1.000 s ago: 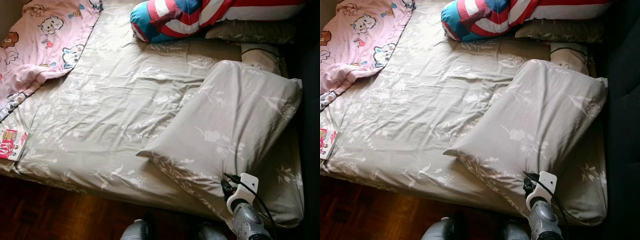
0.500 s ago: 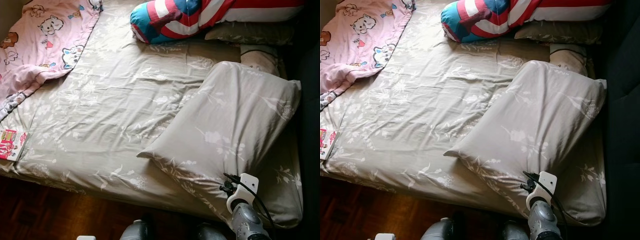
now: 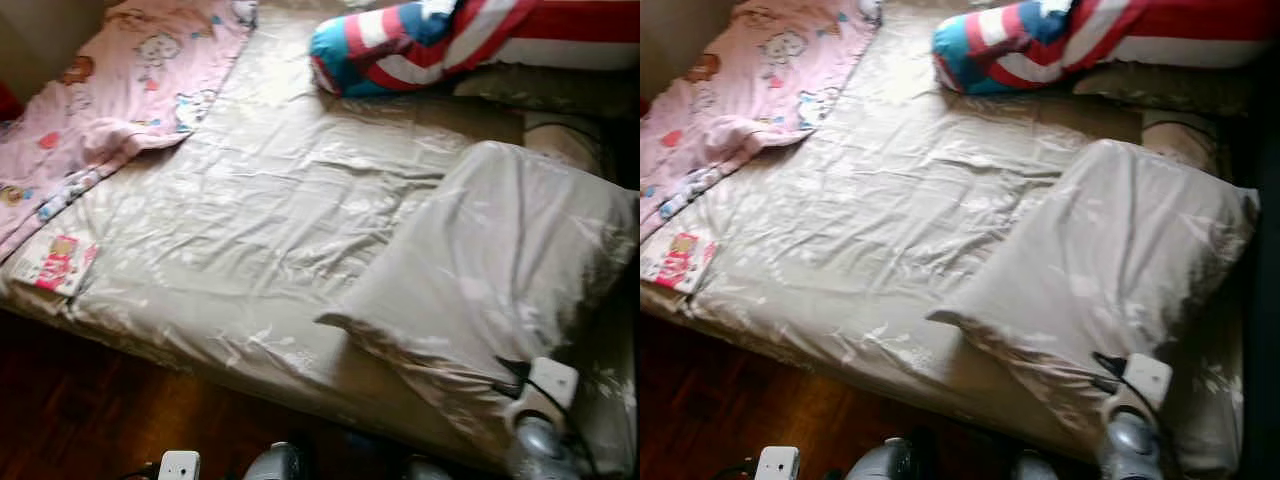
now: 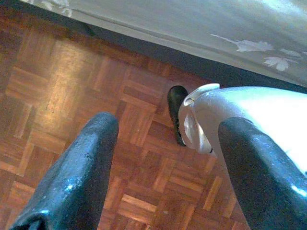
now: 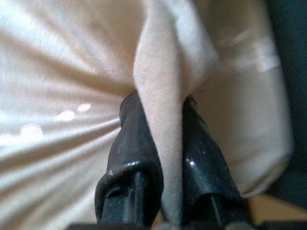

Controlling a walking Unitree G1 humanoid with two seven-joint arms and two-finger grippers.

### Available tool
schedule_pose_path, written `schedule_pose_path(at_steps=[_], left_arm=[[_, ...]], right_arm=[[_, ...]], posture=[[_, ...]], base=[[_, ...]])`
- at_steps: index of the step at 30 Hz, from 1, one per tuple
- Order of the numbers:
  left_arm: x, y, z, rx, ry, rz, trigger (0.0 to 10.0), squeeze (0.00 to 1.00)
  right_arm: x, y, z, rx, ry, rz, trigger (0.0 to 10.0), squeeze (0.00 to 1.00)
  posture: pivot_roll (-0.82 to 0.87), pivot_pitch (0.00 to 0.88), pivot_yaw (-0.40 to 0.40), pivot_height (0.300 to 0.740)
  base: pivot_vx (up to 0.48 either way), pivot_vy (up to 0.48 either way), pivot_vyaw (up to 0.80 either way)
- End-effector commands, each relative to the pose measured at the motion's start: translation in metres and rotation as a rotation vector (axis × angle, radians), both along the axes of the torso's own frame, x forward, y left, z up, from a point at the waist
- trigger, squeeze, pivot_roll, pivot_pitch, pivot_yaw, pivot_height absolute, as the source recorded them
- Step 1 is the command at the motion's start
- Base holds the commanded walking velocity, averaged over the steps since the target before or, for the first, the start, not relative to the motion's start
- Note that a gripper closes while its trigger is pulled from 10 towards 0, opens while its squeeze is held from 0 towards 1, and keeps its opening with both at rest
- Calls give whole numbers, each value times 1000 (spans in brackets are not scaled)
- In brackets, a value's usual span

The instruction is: Clean up the room

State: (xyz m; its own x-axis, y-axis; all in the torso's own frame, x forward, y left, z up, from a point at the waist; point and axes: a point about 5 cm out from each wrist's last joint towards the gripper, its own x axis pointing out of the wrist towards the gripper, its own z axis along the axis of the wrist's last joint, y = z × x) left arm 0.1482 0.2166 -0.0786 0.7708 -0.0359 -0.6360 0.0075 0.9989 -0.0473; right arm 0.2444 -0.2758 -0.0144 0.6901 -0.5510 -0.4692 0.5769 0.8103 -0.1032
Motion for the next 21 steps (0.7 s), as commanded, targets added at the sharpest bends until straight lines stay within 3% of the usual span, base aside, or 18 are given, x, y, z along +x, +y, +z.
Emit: schedule_pose_path(at_steps=[1,5,6,7,13,15,16,17,18,21], left_arm=[[-13,4,-6,1,59,38,10000,0],[-11,4,-6,3,58,41,10000,0],[-10,4,-5,5,59,42,10000,0],[-9,3,-5,6,59,43,10000,0],[-8,4,-5,10,60,44,10000,0],[-8,4,-5,12,60,44,10000,0],[-8,4,-5,14,62,42,10000,0],[-8,4,-5,14,62,42,10000,0],[-7,4,-5,14,63,41,10000,0],[-7,4,-5,15,65,41,10000,0]], right_arm=[[-14,-45,20,-149,-43,-187,0,0],[-17,-62,31,-223,-47,-247,0,0],[-24,-84,49,-349,-56,-327,0,0],[-27,-92,57,-400,-63,-365,0,0],[-38,-114,80,-510,-88,-488,0,0],[-37,-113,78,-492,-81,-482,0,0],[-34,-108,72,-452,-65,-460,7412,0],[-34,-108,72,-452,-65,-460,7412,0],[-32,-104,66,-417,-54,-441,10000,0],[-29,-91,53,-330,-36,-405,10000,0]], posture=[[-36,175,51,740],[-43,169,52,740],[-49,162,51,740],[-50,161,52,740],[-57,162,54,740],[-60,163,54,740],[-57,165,54,740],[-57,165,54,740],[-57,165,54,740],[-49,167,56,740]], base=[[0,0,0],[0,0,0],[0,0,0],[0,0,0],[0,0,0],[0,0,0],[0,0,0],[0,0,0],[0,0,0],[0,0,0]])
